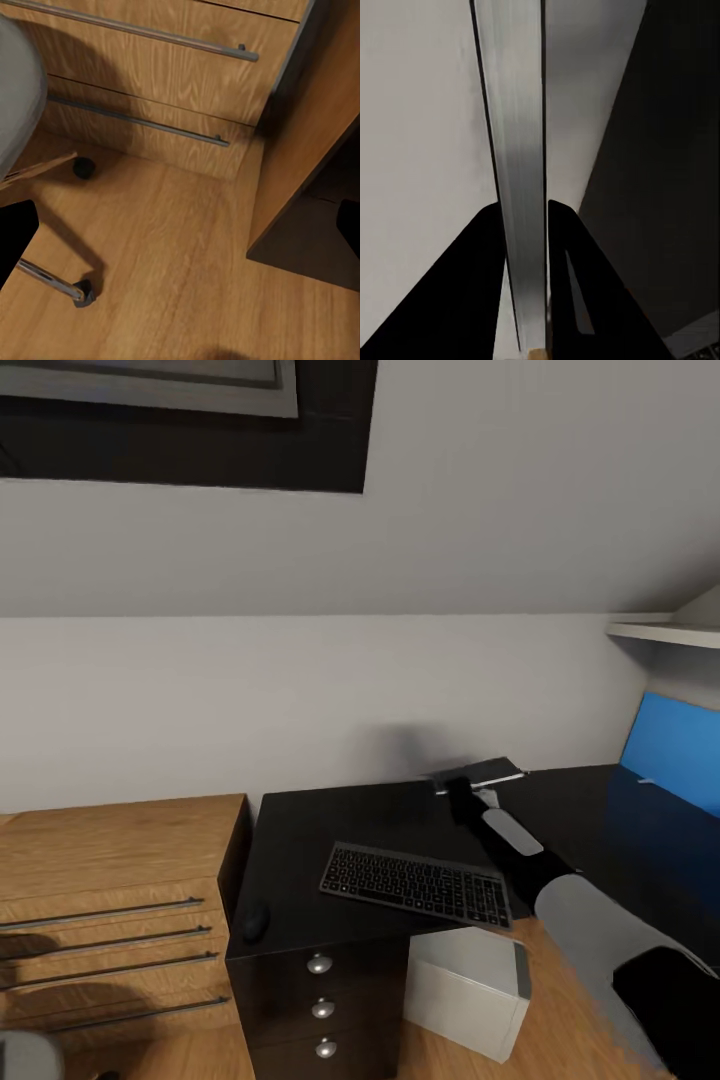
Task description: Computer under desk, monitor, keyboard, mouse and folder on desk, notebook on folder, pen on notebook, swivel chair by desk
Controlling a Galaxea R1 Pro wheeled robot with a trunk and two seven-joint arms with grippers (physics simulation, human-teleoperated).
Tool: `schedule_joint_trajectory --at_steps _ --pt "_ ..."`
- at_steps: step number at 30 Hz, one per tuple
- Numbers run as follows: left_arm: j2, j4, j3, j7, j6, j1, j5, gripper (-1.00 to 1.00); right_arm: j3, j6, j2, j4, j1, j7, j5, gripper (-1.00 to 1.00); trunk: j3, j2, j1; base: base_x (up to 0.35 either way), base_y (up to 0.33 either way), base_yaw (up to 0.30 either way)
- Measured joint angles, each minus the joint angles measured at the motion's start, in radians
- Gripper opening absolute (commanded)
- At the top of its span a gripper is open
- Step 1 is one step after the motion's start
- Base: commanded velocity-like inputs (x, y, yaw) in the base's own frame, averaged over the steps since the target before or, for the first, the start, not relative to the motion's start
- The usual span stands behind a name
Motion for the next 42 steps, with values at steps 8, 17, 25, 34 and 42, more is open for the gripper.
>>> schedule_joint_trajectory --at_steps 8,17,25,34,42 --pt "-0.001 0.001 0.000 -0.001 -0.003 0.000 0.000 1.00 0.004 0.063 -0.005 0.233 -0.150 -0.003 -0.087 -1.00 0.000 0.000 0.000 0.000 0.000 0.000" --pt "-0.002 0.001 0.000 -0.002 -0.004 0.000 0.000 1.00 0.008 0.296 -0.010 0.385 -0.160 0.004 -0.356 -1.00 0.000 0.000 0.000 0.000 0.000 0.000" --pt "-0.001 -0.001 -0.002 -0.005 -0.005 -0.001 0.000 1.00 0.009 0.300 -0.010 0.403 -0.154 0.012 -0.374 -1.00 0.000 0.000 0.000 0.016 0.000 0.000" --pt "0.000 -0.007 -0.001 -0.008 -0.005 -0.001 0.000 1.00 0.011 0.296 -0.006 0.405 -0.126 0.035 -0.375 -1.00 0.000 0.000 0.000 0.213 0.000 0.000" --pt "0.001 -0.010 0.001 -0.006 -0.005 -0.001 0.001 1.00 0.012 0.298 -0.003 0.405 -0.121 0.037 -0.376 -1.00 0.000 0.000 0.000 0.080 0.000 0.000"
